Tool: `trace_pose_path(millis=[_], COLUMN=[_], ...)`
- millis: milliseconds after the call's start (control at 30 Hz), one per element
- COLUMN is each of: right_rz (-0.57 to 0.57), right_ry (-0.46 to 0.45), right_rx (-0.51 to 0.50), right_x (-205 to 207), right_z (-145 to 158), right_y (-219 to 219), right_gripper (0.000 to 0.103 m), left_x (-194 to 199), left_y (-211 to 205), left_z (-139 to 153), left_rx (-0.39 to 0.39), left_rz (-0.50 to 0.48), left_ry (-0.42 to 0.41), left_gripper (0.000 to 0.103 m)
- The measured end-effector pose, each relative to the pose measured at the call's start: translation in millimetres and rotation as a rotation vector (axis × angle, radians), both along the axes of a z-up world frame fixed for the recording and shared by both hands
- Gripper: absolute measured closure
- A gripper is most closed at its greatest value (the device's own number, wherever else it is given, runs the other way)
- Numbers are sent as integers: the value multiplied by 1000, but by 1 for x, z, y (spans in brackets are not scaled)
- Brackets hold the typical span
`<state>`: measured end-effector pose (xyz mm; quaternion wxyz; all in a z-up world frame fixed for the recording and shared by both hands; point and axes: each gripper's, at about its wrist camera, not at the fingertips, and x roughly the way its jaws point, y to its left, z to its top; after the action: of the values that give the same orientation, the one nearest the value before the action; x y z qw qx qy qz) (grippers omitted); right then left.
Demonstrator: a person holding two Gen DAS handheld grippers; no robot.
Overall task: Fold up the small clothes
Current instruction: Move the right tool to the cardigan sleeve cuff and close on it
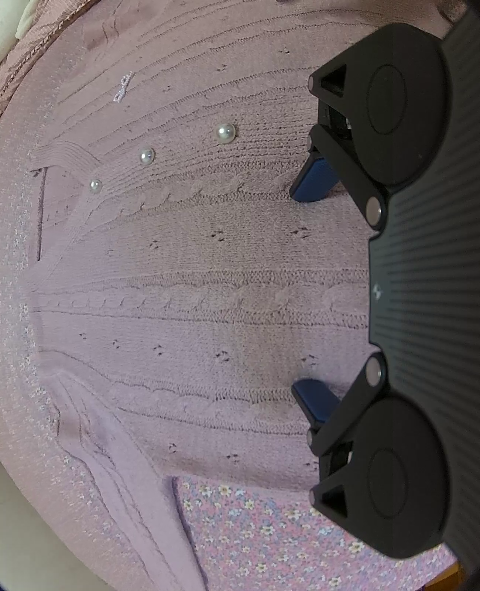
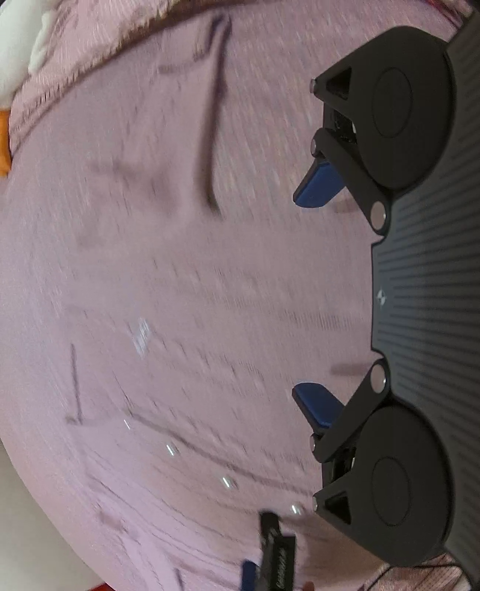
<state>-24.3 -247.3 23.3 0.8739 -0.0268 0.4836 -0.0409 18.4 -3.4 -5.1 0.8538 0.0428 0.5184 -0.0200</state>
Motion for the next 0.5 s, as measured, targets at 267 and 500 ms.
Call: trace_pose_path(millis=[267,500], right_rz=[-165,-286], right_ry=[-50,-106], right_rx=[-95,-149], right_x=[44,81], right_z=[24,19], right_y=[-125,-203], right_gripper=[0,0], left_x=[2,1], left_y=[3,1], left_z=[-1,-1], left_rx=[4,11], left_rz=[-11,-17], left_ry=[-1,-6], left_gripper=[0,0])
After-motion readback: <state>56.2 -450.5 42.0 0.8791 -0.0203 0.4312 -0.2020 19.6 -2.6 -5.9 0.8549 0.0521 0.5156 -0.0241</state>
